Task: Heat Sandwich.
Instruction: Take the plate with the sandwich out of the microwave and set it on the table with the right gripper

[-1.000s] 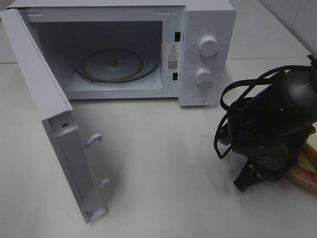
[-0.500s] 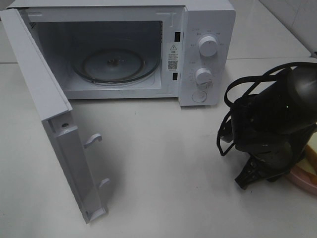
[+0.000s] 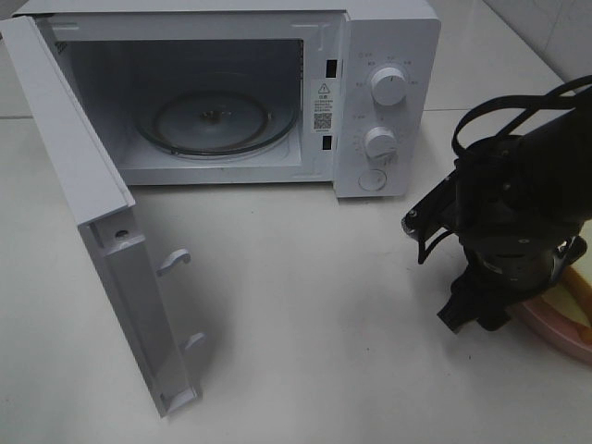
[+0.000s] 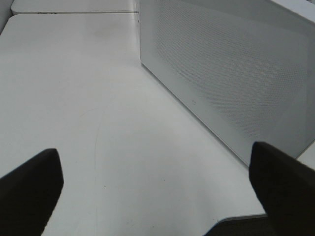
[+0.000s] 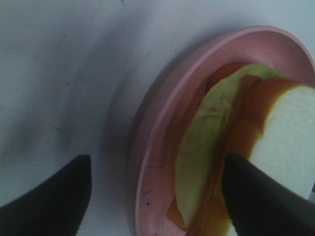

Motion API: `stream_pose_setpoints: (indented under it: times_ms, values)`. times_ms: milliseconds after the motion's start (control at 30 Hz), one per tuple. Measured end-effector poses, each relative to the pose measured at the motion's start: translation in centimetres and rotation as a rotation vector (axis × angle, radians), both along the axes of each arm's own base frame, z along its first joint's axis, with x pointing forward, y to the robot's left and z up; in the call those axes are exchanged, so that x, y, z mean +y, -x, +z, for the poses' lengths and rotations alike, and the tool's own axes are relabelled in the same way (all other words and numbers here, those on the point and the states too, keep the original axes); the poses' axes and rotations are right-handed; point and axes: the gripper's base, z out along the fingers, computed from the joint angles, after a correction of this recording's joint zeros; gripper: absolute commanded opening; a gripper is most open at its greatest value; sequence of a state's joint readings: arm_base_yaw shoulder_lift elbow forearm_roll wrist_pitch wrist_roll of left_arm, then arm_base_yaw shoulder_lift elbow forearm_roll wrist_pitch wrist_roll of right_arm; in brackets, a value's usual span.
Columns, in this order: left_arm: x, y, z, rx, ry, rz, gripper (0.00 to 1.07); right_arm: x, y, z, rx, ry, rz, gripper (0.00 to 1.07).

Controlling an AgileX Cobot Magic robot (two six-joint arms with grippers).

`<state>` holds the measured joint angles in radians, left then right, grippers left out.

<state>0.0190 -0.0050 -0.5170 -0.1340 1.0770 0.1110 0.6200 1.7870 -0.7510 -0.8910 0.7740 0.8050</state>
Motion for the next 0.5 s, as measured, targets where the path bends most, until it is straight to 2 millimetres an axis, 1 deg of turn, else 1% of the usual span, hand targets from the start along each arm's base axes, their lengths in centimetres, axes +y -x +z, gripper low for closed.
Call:
stream_pose_setpoints:
  times_ms: [33,133,167,200,300,333,367,433,467,500]
  values:
    - [0.0,0.0,0.0,0.0,0.0,0.0,0.97,0.0,0.0,0.0,0.0,0.0,0.0,0.77]
    - [0.0,0.0,0.0,0.0,0.0,0.0,0.97,0.0,0.3,1.1,-0.002,-0.036,-0.006,0.77]
    - [0.0,0.0,0.0,0.0,0.0,0.0,0.97,0.0,0.6,1.7,-0.001,-0.056,-0.001,0.77]
    - [0.0,0.0,0.0,0.0,0.0,0.0,0.97,0.0,0.6,1.7,-0.001,-0.056,-0.001,0.77]
    - [0.0,0.0,0.0,0.0,0.0,0.0,0.97,0.0,0.9,2.9,-0.005,-0.093,0.005,0.76]
    - [0.0,0.0,0.0,0.0,0.0,0.0,0.97,0.0,1.2,3.8,-0.015,-0.127,0.005,0.77]
    - [0.0,0.0,0.0,0.0,0.0,0.0,0.97,0.0,1.2,3.8,-0.015,-0.127,0.005,0.77]
    - [0.0,0.0,0.0,0.0,0.0,0.0,0.97,0.0,1.6,4.8,-0.021,-0.164,0.001,0.77]
    - [0.0,0.0,0.0,0.0,0.0,0.0,0.97,-0.1,2.1,5.9,-0.031,-0.202,0.009,0.77]
    - [0.0,0.0,0.0,0.0,0.0,0.0,0.97,-0.1,2.1,5.9,-0.031,-0.202,0.009,0.77]
